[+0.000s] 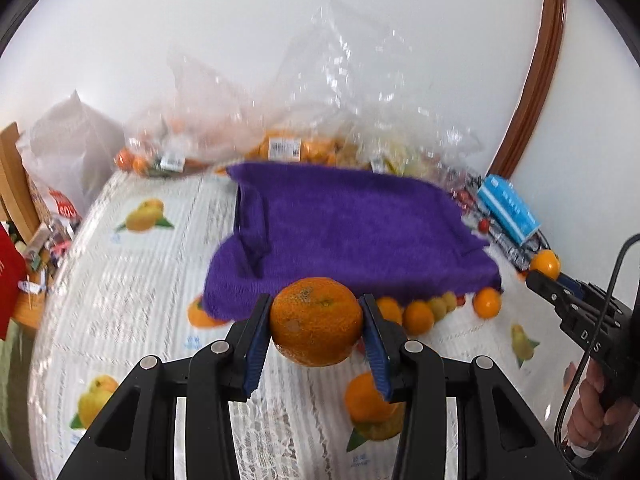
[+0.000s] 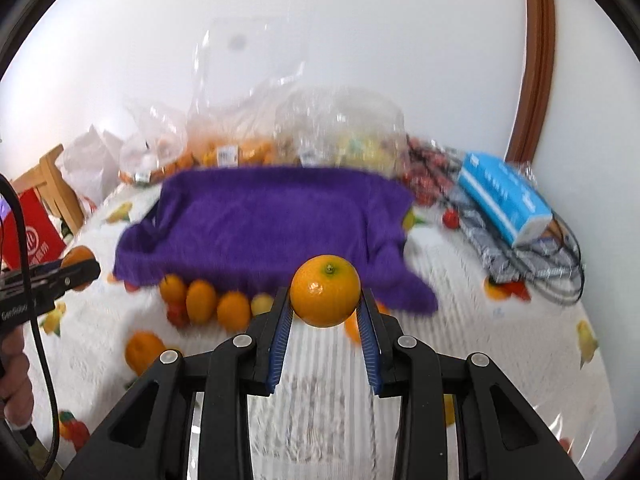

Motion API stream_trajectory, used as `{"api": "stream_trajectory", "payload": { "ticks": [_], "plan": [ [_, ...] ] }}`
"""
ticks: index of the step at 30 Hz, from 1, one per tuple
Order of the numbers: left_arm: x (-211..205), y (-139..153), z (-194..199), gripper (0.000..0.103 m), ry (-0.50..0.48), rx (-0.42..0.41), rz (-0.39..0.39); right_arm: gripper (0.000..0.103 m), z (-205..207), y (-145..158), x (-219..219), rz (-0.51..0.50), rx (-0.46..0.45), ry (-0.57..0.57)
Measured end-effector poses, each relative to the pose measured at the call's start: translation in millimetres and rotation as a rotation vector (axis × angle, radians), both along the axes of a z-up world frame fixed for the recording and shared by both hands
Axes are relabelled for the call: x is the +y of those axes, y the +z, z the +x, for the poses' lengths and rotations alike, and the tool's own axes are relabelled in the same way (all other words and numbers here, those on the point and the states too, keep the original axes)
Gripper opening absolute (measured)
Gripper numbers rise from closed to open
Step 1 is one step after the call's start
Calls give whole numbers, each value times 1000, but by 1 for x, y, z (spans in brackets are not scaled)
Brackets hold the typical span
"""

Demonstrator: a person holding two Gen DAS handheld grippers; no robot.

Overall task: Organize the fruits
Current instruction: 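Lift both held oranges and carry them over the purple towel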

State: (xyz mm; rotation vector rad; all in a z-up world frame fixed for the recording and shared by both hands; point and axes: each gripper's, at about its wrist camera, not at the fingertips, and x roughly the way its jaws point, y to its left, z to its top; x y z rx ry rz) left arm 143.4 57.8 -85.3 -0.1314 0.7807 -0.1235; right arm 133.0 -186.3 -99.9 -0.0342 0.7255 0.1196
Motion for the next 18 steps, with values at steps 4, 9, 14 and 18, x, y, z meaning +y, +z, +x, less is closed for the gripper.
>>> {"api": "stream_trajectory", "payload": {
  "ticks": [4,9,14,18],
  "plan": [
    [3,17,6,41,21,-27,3,33,13,20,4,1,-30,2],
    [2,30,21,41,41,-49,6,33,28,37,9,18,-63,12],
    [0,29,33,41,52,-47,5,33,44,42,13,25,-75,29],
    [0,24,46,41,64,-39,-6,33,56,41,13,32,-79,35]
  ]
}}
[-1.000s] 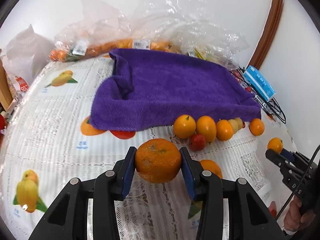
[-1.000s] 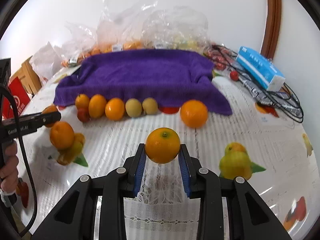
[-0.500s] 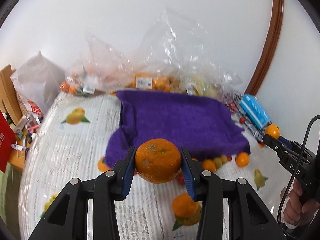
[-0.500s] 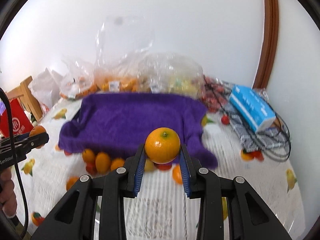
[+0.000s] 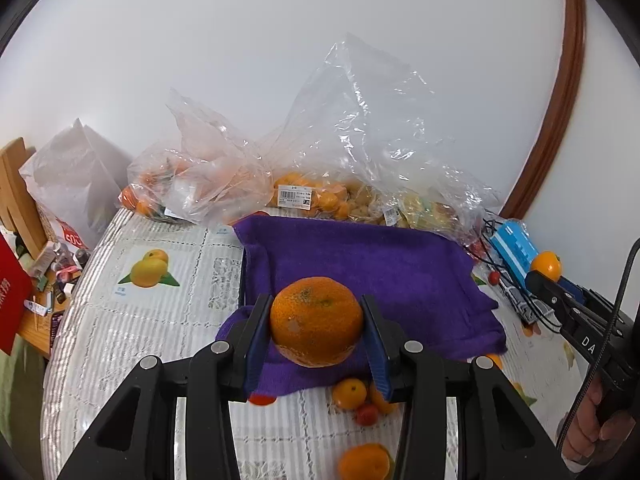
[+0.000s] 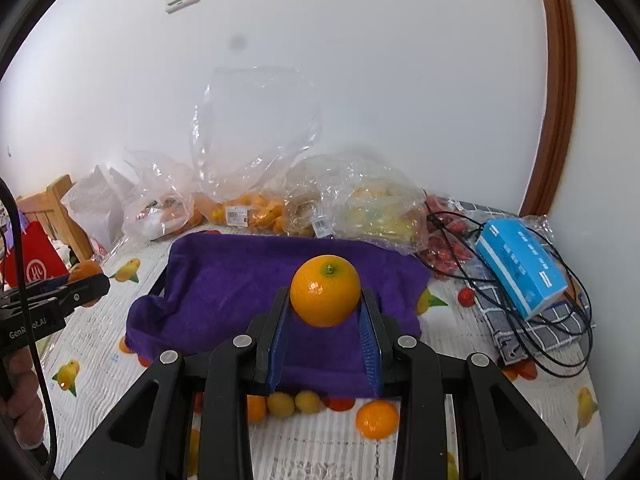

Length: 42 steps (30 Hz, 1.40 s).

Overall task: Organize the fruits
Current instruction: 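Lift both held oranges and carry them over the purple towel, then lower both oranges onto the towel and open both tools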

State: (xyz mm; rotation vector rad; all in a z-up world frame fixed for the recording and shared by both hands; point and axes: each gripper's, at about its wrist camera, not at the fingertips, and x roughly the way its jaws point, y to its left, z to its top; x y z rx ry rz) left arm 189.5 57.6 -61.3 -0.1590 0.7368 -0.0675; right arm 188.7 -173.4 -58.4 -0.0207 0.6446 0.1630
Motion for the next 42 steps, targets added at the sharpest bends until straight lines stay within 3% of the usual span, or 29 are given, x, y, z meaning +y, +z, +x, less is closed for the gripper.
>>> {"api": "stream_trajectory", "payload": {
  "ticks": [20,28,42],
  "plan": [
    [-10,-56,63,41,9,109,3,33,74,-58,-3,26,78,34],
    [-10,-77,76,41,17,142,-29,33,90,-90,-8,43,155,33],
    [-17,-95,84,41,3,154,-29,33,102,-119,-9,23,234,25]
  ]
}}
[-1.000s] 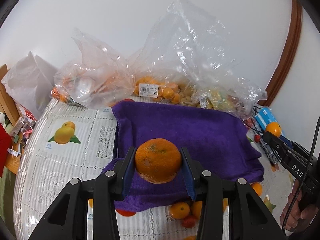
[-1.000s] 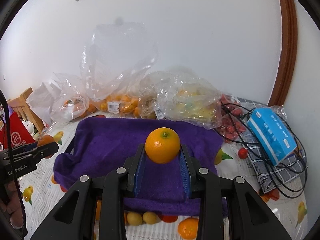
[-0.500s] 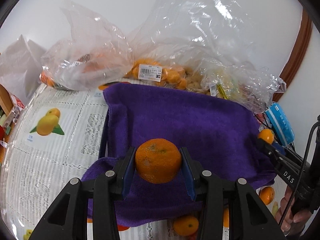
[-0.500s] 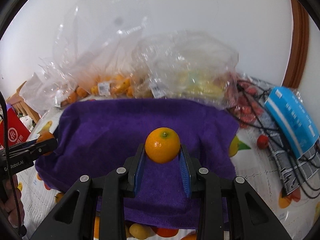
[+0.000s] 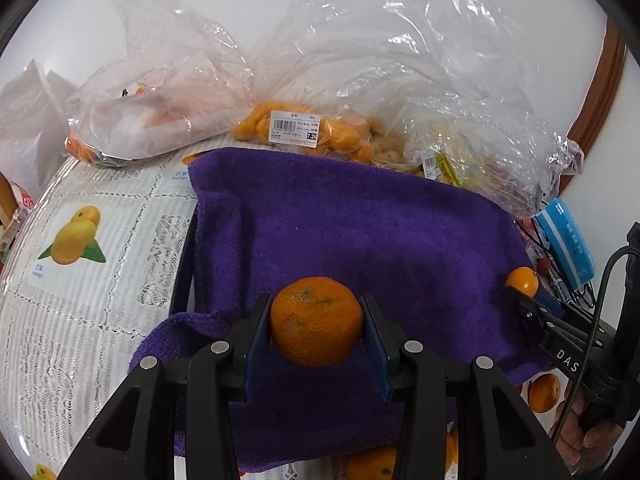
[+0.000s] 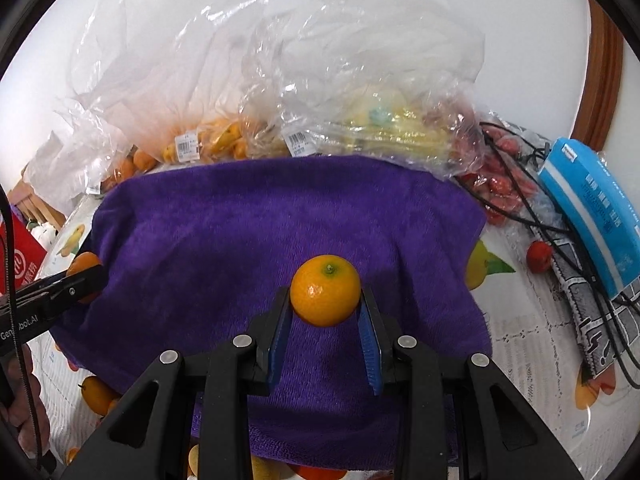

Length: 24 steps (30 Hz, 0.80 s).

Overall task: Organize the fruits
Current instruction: 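Lower both oranges onto the towel and open both tools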

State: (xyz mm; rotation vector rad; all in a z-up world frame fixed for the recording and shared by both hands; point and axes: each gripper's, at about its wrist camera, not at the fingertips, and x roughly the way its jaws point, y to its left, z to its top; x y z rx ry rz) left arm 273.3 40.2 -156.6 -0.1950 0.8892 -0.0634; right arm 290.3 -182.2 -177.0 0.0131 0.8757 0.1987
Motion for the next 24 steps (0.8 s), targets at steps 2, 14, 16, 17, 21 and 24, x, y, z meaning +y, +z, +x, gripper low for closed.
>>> {"api": "stream_trajectory", "payload": {
  "ticks": [2,14,16,17,21,24],
  "plan": [
    [0,-1,0,41,-4,3,1,33,1,-3,2,-6,7,5],
    [-1,-7,3,41,-21,27,-4,33,3,-7,5,-13,30,14],
    [-2,-4,3,41,-28,14,0,33,2,-6,5,-4,30,15],
    [-3,-3,2,41,-30,7,7,33,0,-5,5,0,26,16],
    [-5,4,-1,50,-36,-4,23,38,-7,5,5,0,2,14],
    [-6,14,-7,56,-33,-17,29,59,-16,15,3,1,-23,1]
  ]
}}
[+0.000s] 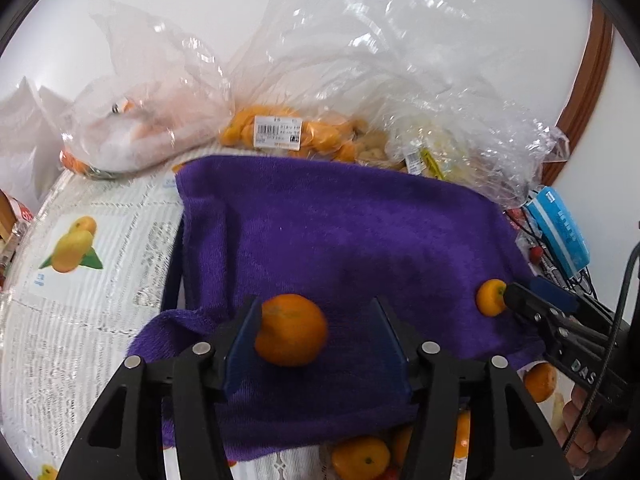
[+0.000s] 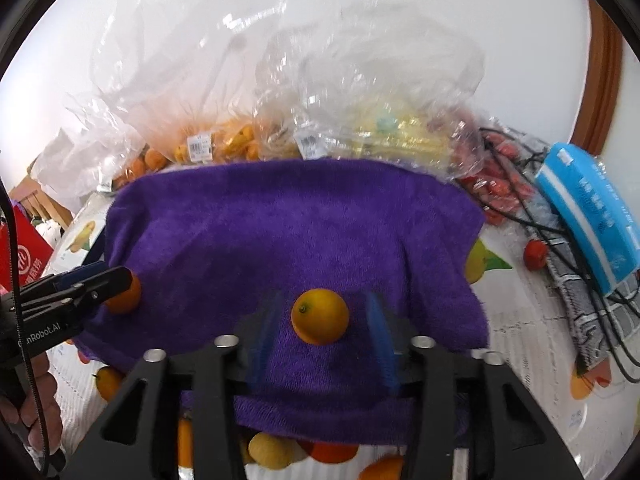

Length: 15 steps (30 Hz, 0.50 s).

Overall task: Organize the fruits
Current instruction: 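Lower both oranges onto the towel and open both tools, then move both tools back to the fruit row and close the right tool on an orange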

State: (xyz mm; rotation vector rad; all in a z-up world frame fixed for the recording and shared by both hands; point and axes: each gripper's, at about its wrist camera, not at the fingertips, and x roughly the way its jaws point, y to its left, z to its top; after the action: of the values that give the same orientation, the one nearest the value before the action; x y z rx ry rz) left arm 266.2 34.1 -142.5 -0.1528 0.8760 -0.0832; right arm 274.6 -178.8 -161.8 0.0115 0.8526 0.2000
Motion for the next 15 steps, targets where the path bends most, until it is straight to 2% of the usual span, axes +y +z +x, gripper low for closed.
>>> {"api": "stream_trajectory", "payload": {
  "ticks": [2,3,4,7,10,15],
  "plan": [
    [-1,9,-8,64,6,-15,18,74,-10,10,-2,-21,-18,-23],
    [0,14,-14,64,6,-27,23,81,-13,13,-3,-28,-22,-32],
    [1,17,-18,65,5,-35,24,83,-18,17,-4,-35,-26,-48],
    [2,27,-37,69,8,-50,31,84,-33,28,-11,-37,-37,-77],
    [1,34,-55,79,14,-40,40,94,-49,36,-20,-42,-35,-118],
    [-3,43,-85,83,33,-38,70,94,-79,45,-39,21,-11,-126]
  ]
}}
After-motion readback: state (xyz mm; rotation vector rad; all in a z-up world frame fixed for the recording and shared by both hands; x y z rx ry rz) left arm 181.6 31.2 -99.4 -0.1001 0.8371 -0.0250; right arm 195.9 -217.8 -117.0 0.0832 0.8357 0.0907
